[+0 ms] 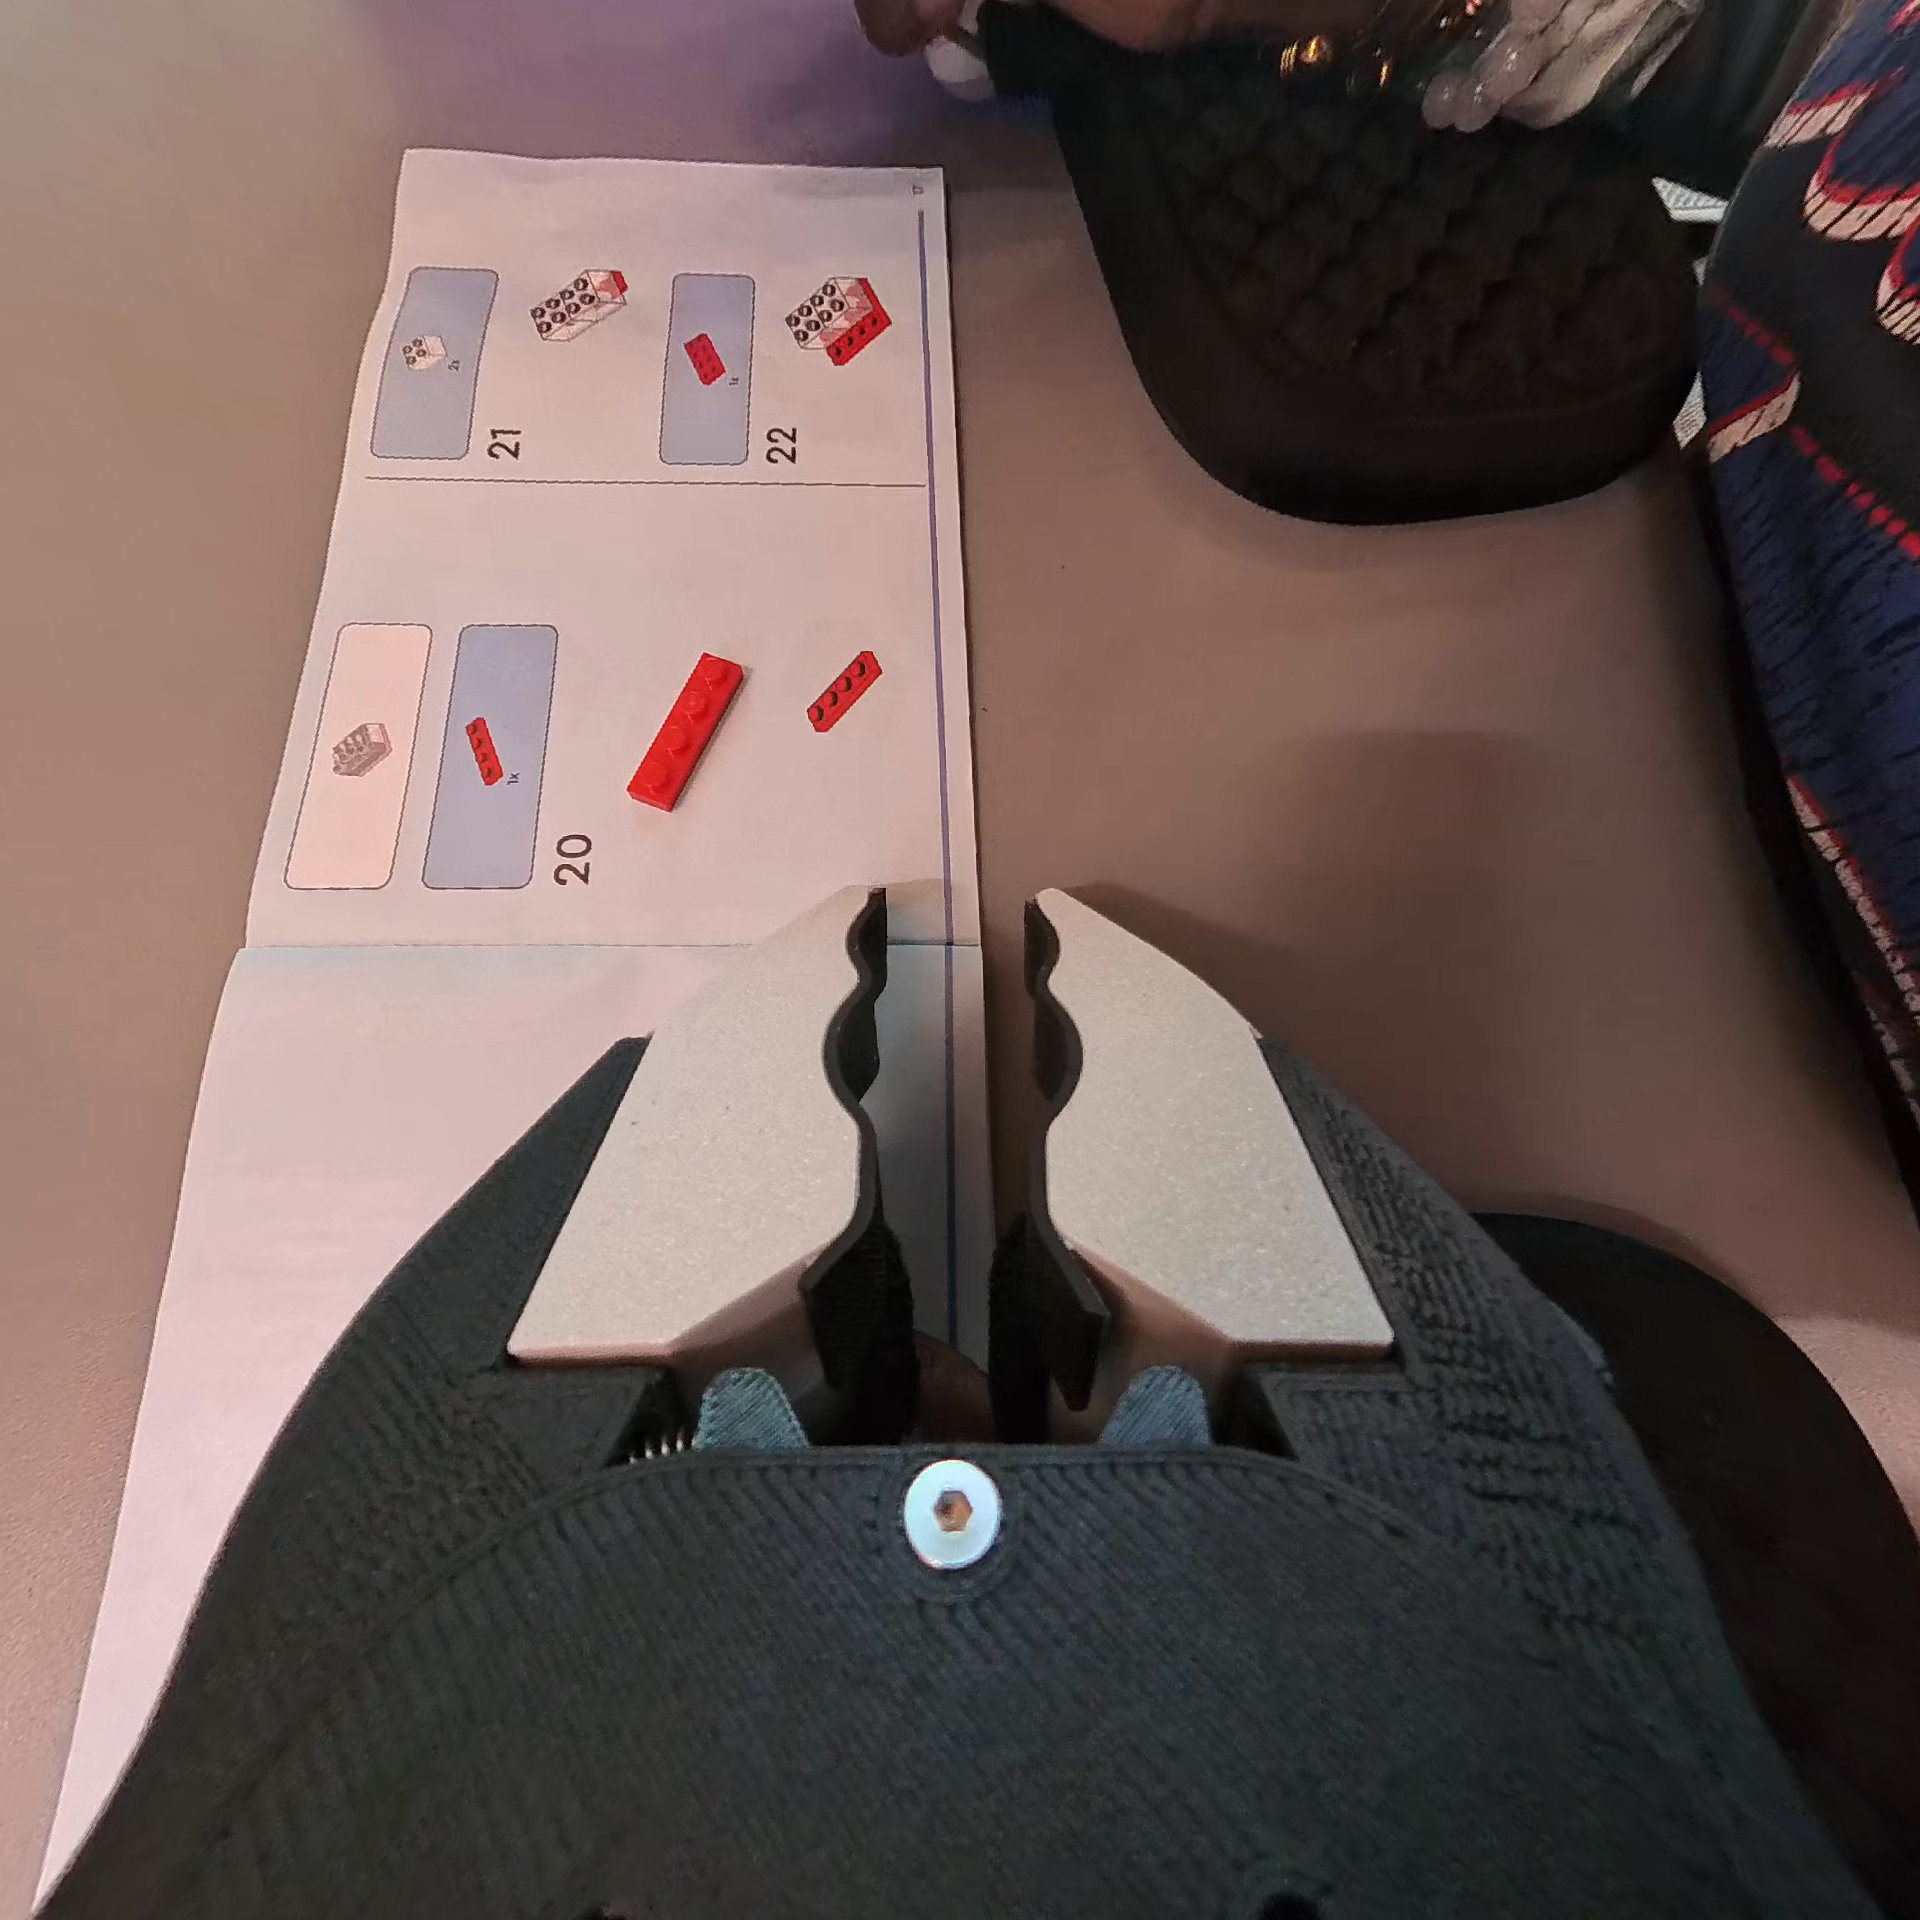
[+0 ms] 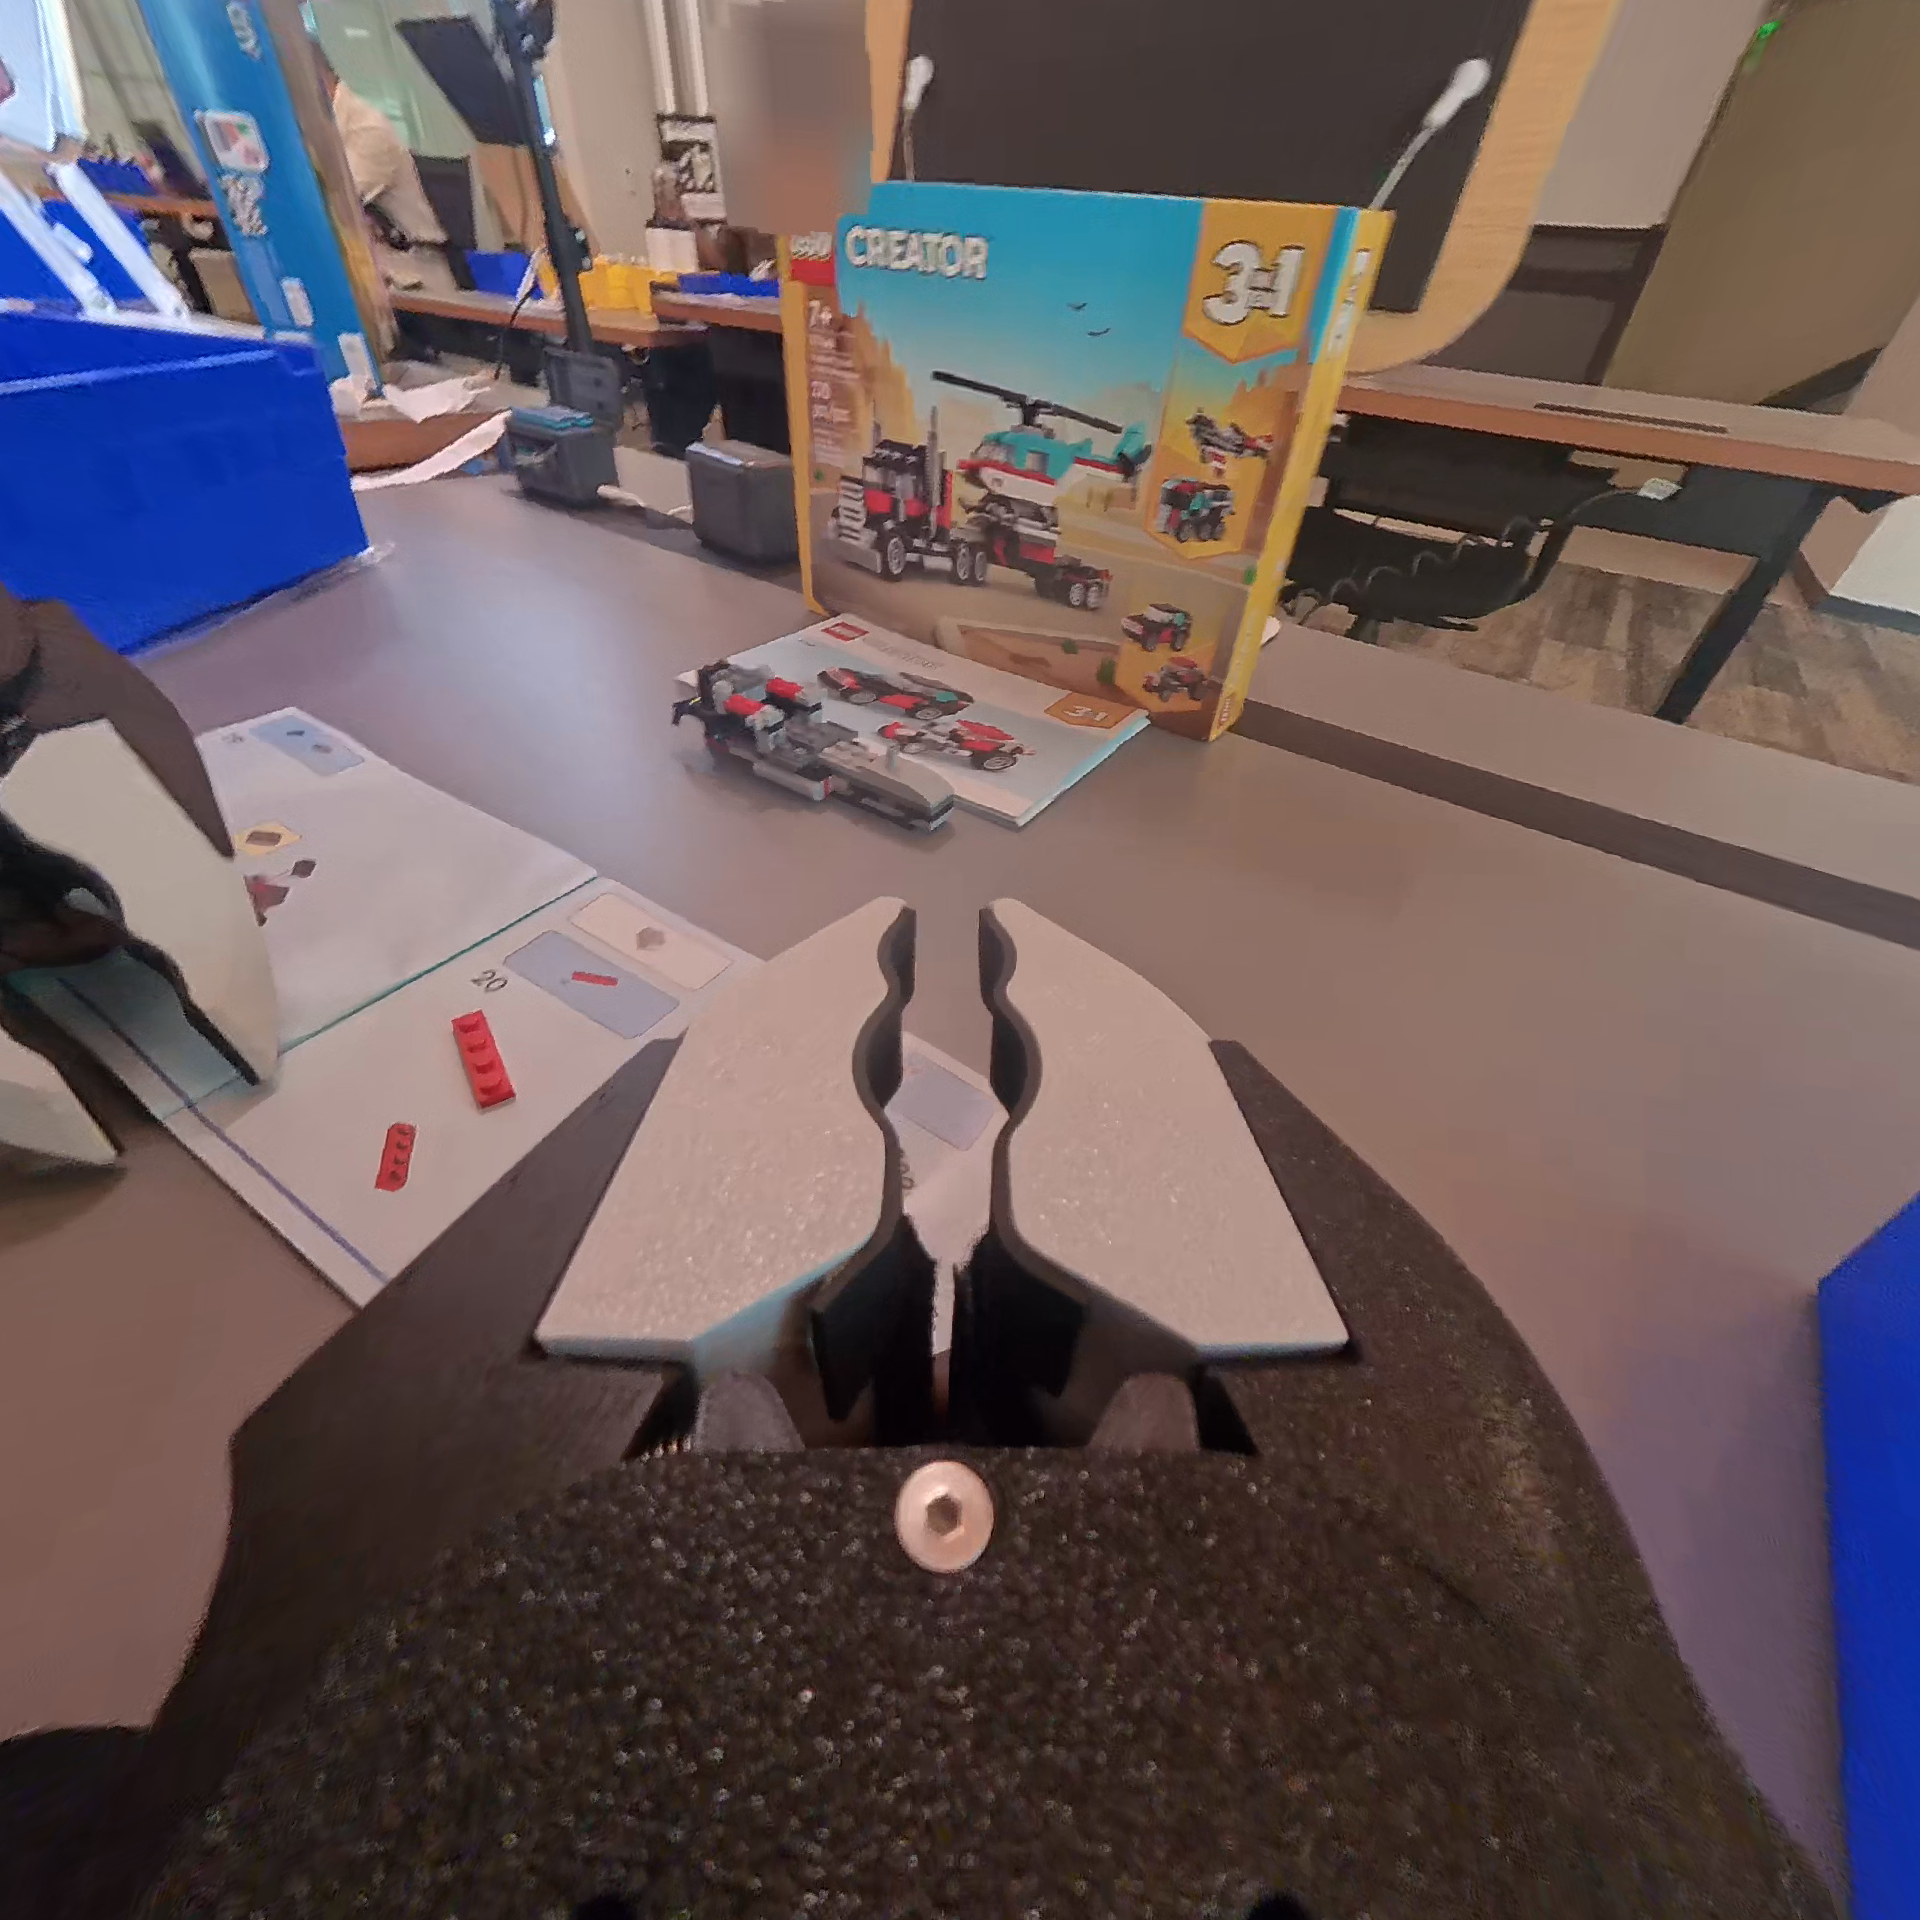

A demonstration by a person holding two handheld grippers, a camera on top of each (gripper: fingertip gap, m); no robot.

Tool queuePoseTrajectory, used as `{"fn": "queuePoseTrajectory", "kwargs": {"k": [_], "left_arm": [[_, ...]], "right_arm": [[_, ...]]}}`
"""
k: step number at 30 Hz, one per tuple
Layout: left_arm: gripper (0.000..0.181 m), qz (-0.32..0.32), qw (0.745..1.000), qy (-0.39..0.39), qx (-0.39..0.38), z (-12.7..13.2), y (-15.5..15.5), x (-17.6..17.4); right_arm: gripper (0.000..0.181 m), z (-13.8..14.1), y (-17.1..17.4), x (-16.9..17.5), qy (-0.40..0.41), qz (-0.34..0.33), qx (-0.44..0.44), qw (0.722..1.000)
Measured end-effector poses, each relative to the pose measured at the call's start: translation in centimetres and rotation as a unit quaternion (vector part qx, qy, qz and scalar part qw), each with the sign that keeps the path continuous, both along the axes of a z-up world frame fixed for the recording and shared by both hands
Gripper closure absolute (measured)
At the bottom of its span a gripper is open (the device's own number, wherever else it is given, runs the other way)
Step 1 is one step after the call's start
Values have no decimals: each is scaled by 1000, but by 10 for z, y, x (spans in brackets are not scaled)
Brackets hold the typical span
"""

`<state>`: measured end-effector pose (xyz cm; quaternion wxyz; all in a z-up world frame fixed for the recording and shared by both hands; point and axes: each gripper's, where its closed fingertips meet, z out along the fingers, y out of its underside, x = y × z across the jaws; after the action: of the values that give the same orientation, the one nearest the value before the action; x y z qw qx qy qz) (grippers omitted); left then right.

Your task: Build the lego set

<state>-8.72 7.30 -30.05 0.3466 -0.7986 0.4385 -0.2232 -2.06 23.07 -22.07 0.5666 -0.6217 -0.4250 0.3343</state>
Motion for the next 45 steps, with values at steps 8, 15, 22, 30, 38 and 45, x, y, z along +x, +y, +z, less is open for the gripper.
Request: {"fn": "queuePoseTrajectory", "kwargs": {"k": [8,15,22,30,38,45], "left_arm": [[156,0,1000,-2,-3,0,0,0],[156,0,1000,5,7,0,0,0],[156,0,1000,10,14,-1,0,0],[157,2,1000,13,17,-1,0,-1],[159,6,1000,9,11,0,1,-1],[159,6,1000,13,17,0,1,-1]], "right_arm": [[167,-8,-29,-18,-73,72,82,991],[167,-5,-34,-16,-75,80,92,990],[167,2,-40,-13,-63,87,95,990],[161,32,-77,-11,2,162,94,982],[166,116,-62,160,32,122,42,991],[166,-55,39,267,-356,-25,-224,907]]}}
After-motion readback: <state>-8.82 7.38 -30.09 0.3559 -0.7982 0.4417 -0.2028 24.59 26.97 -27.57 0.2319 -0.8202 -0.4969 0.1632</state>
